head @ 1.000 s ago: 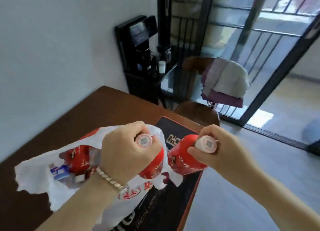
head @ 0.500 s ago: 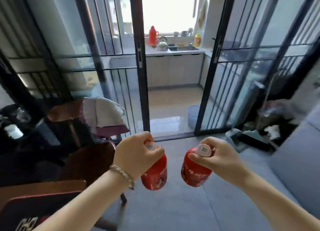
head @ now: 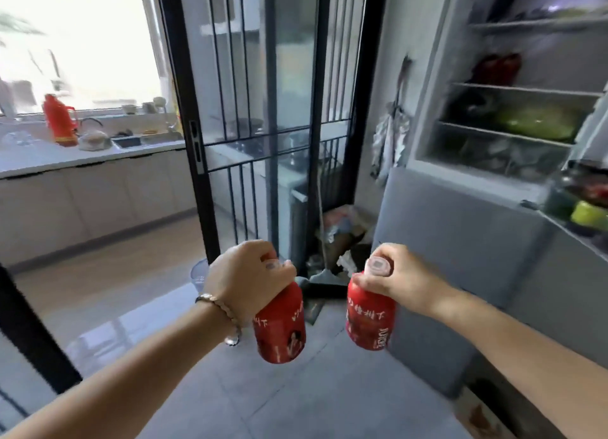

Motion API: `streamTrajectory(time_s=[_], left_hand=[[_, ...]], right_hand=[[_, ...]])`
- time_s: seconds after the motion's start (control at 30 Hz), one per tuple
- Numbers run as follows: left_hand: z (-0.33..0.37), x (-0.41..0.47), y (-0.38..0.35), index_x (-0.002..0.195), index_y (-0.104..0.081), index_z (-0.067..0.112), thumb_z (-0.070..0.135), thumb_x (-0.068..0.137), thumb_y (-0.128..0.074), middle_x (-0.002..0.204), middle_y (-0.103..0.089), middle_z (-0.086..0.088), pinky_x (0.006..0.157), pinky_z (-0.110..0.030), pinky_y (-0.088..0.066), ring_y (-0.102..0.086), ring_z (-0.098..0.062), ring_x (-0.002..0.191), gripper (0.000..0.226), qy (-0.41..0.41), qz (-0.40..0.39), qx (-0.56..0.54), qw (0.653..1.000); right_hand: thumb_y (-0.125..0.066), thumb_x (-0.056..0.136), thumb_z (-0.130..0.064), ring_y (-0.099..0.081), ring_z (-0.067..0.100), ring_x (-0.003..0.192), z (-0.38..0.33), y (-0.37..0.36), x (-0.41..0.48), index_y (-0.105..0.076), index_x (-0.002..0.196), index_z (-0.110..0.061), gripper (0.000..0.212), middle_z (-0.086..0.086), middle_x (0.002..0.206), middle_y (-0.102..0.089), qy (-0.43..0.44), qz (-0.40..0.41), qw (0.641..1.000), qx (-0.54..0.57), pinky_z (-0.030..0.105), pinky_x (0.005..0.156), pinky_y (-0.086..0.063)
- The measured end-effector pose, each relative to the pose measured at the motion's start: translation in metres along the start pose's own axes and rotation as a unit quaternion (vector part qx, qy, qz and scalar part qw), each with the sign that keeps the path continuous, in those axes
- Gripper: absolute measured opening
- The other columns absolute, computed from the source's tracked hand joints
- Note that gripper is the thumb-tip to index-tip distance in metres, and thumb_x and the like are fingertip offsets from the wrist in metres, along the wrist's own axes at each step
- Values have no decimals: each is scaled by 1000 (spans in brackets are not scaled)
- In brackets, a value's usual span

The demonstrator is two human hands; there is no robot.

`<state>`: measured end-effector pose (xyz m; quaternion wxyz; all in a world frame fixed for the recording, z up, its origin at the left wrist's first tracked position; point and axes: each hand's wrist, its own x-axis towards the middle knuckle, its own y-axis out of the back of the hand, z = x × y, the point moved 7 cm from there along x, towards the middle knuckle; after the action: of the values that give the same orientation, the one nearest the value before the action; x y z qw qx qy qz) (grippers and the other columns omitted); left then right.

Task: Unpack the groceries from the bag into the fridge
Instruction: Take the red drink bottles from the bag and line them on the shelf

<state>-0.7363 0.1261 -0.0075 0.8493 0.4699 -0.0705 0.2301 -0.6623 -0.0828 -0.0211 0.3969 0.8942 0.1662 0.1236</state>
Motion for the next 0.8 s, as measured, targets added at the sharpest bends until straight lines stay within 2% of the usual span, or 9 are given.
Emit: streamTrajectory(time_s=[0.13, 0.2, 0.33, 0.4, 0.47, 0.6, 0.73, 0.8], left_hand=[[40, 105, -48, 60, -56, 20, 41, 75, -60, 64, -60, 6, 59, -23, -48, -58, -13, 65, 26, -62, -26, -12, 998], [65, 160, -69, 59, -55, 19, 41, 74, -61, 62, -59, 7, 55, -21, -44, -57, -12, 63, 27, -104, -33, -12, 994], [123, 264, -109, 68, -61, 15, 40, 75, -61, 65, -63, 4, 58, -26, -54, -61, -13, 65, 26, -154, -44, -42, 986], [154, 308, -129, 70, -62, 13, 39, 75, -62, 66, -65, 1, 61, -32, -57, -63, -15, 66, 27, -172, -49, -65, 982], [185, 345, -149, 69, -62, 13, 40, 75, -60, 65, -64, 2, 60, -30, -56, -62, -14, 64, 28, -195, -44, -80, 977], [252, 409, -192, 65, -57, 16, 44, 80, -53, 62, -62, 4, 60, -27, -52, -59, -13, 63, 32, -239, -23, -91, 966], [322, 462, -227, 59, -46, 13, 39, 87, -41, 55, -56, 0, 55, -29, -45, -57, -23, 58, 38, -294, 52, -67, 952], [359, 483, -239, 60, -49, 12, 40, 90, -37, 53, -55, 0, 55, -29, -47, -58, -22, 55, 42, -332, 99, -50, 937]], right_hand=[[-74, 63, -52, -58, 15, 70, 40, 56, 75, -52, 68, -21, 39, -8, 69, -58, -36, 70, 997, -21, 36, 70, -50], [-75, 66, -49, -58, 15, 70, 59, 86, 113, -53, 71, -19, 37, -7, 70, -59, -63, 99, 993, -14, 36, 70, -50], [-74, 76, -37, -52, 3, 66, 89, 148, 177, -55, 82, -15, 30, -8, 74, -57, -98, 162, 982, -17, 10, 50, -37], [-72, 77, -39, -54, 6, 70, 106, 179, 204, -54, 80, -17, 29, -7, 76, -58, -113, 198, 973, -25, 14, 52, -38], [-70, 77, -44, -56, 11, 73, 125, 210, 228, -51, 74, -22, 29, -7, 76, -58, -129, 229, 964, -47, 23, 56, -38], [-59, 82, -49, -55, 8, 73, 167, 271, 272, -49, 77, -25, 27, -8, 78, -58, -153, 266, 948, -86, 24, 56, -38], [-55, 83, -49, -59, 18, 72, 212, 343, 316, -52, 75, -13, 37, 0, 72, -59, -147, 327, 927, -107, 30, 60, -41], [-56, 84, -46, -59, 19, 69, 226, 384, 338, -52, 73, -10, 38, 3, 70, -60, -130, 362, 916, -114, 31, 61, -44]])
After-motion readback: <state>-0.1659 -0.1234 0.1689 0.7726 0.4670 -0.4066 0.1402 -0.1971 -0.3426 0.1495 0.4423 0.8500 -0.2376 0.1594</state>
